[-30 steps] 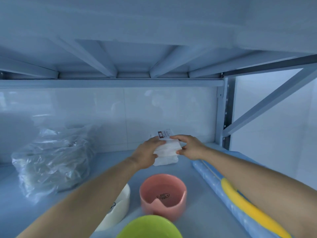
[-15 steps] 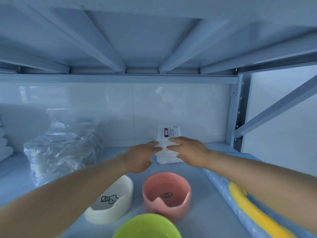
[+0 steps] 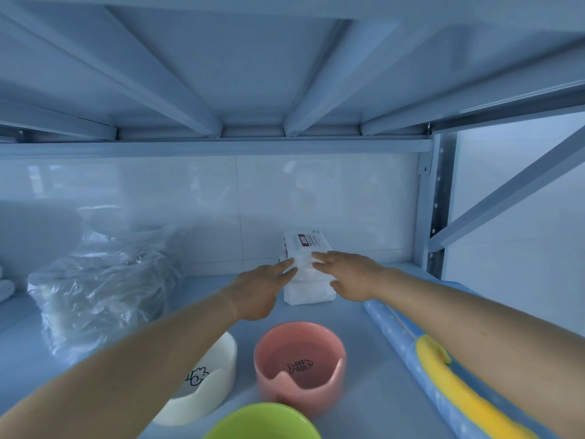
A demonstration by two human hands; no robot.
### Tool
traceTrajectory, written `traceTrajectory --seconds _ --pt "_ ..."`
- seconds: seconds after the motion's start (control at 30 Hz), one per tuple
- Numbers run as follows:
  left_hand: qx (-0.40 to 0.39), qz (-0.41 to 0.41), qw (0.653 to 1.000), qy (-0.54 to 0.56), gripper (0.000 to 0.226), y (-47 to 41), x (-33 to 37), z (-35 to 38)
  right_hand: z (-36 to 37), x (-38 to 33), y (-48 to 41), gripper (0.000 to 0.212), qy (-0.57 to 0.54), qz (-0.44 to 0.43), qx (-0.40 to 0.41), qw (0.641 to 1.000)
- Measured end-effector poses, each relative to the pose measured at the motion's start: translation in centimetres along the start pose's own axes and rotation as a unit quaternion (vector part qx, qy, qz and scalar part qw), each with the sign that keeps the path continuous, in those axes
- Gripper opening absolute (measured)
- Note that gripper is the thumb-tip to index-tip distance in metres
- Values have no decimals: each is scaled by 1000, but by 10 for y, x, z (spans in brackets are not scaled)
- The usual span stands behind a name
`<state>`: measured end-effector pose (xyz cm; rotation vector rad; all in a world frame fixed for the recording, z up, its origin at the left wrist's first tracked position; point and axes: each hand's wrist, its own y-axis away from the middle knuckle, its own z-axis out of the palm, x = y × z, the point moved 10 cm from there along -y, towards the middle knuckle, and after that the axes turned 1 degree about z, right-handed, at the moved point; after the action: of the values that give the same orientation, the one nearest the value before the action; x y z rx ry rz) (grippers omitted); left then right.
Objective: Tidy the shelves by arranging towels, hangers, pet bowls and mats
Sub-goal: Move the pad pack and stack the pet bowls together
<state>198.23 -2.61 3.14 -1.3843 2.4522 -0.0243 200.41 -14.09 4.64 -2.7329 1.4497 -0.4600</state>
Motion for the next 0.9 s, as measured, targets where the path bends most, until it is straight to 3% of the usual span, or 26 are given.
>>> traceTrajectory --seconds 0.2,0.4,0.9 --pt "-6 -1 1000 5 71 -3 -2 3 3 14 8 55 -27 4 19 999" --pt "-29 -15 999 -6 77 -6 -7 8 13 18 0 69 -45 -12 -17 999" --pt "-37 -1 999 16 71 -6 0 10 19 20 2 76 -93 -12 -26 995"
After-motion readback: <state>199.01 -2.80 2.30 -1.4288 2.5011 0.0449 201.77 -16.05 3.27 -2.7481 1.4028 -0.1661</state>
